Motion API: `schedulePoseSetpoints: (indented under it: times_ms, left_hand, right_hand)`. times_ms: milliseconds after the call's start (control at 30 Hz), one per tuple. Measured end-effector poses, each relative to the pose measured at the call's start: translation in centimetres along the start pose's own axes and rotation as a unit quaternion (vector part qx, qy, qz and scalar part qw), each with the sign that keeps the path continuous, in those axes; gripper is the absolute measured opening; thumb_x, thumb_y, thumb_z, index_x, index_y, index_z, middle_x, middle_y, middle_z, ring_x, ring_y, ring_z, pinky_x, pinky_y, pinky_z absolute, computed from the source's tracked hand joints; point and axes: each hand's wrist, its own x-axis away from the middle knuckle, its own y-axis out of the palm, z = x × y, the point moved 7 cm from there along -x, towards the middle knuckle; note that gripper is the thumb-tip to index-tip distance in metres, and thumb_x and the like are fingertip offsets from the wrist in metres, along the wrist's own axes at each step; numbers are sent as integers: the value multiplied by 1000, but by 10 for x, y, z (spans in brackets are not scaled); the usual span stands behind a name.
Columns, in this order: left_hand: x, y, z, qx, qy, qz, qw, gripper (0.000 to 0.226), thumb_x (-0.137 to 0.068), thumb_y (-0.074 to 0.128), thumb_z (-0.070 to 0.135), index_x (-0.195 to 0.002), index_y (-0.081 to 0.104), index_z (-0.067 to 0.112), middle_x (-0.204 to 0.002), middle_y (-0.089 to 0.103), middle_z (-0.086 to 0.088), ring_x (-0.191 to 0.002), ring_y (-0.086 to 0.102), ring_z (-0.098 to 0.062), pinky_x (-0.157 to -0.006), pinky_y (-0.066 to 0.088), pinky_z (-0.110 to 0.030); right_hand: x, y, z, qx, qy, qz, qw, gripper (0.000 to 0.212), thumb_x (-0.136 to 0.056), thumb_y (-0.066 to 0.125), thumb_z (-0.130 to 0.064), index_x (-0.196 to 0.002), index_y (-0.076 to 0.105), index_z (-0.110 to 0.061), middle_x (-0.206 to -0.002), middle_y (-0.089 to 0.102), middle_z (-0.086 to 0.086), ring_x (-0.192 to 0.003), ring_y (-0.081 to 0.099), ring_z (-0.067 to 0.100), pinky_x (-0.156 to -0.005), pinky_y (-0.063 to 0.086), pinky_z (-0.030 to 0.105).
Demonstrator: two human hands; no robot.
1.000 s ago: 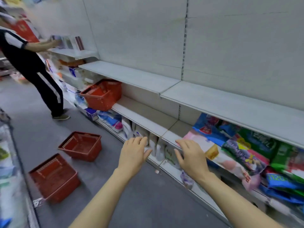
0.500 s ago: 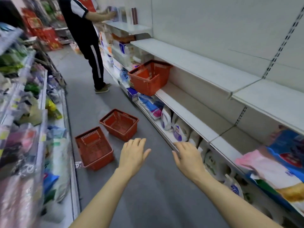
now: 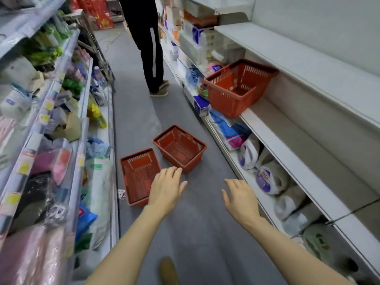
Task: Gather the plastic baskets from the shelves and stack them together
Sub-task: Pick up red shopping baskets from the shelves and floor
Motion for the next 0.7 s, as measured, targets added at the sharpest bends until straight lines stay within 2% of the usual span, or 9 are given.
schedulePoseSetpoints:
  times_ms: [133,200,267,367,433,600,700]
  left_hand:
    - [-56,34,-67,-3,20,-27,999,51,-90,43,46,-116,68,11,-110,69,-6,-92,65,-28,-75,54,-39]
    - [-71,39,-81,-13,23,-38,999,54,-89,37,47,-115,69,11,-109,69,-5,-91,65,-27,-74,54,-38]
    - [-93,56,-110,-14,26,-60,998,51,-89,42,45,-114,69,11,-109,69,-6,-91,65,-28,-75,54,-39]
    - [-129,80,-154,-20,31,-55,998,38,-89,64,37,-114,69,10,-110,69,-7,-90,64,-30,-75,52,-40]
    - [-153,99,-178,-19,21,-76,997,37,-84,73,34,-112,69,10,-108,69,-8,-89,63,-31,-74,52,-40]
    - [-215,157,-221,-22,7,-121,992,39,-87,69,36,-116,68,11,-111,69,-7,-93,63,-29,-77,52,-41]
    - [-253,193,-239,-17,14,-134,991,41,-92,53,40,-116,68,11,-111,69,-6,-93,62,-28,-78,52,-42]
  right_hand:
    - [-68,56,-21,18,31,-2,999,34,-74,77,-20,-105,69,-5,-93,70,8,-82,65,31,-72,53,40]
    - [-81,69,-22,25,52,-23,998,34,-75,77,-20,-105,69,-6,-93,71,8,-82,65,31,-71,53,40]
    - [-105,94,-21,38,71,-17,997,35,-74,77,-20,-105,69,-5,-92,71,8,-82,66,31,-70,54,41]
    - [-134,131,-19,44,110,-44,992,34,-73,79,-19,-103,70,-4,-90,71,9,-80,66,32,-69,54,42]
    - [-152,156,-16,49,125,-61,989,33,-72,79,-19,-101,71,-4,-88,71,10,-78,67,32,-67,53,41]
    - [-207,219,-3,53,163,-91,981,34,-70,81,-18,-99,72,-3,-84,71,11,-75,67,32,-65,54,41]
    - [-240,265,11,46,178,-114,976,33,-70,81,-18,-98,72,-4,-84,71,10,-75,67,32,-65,54,41]
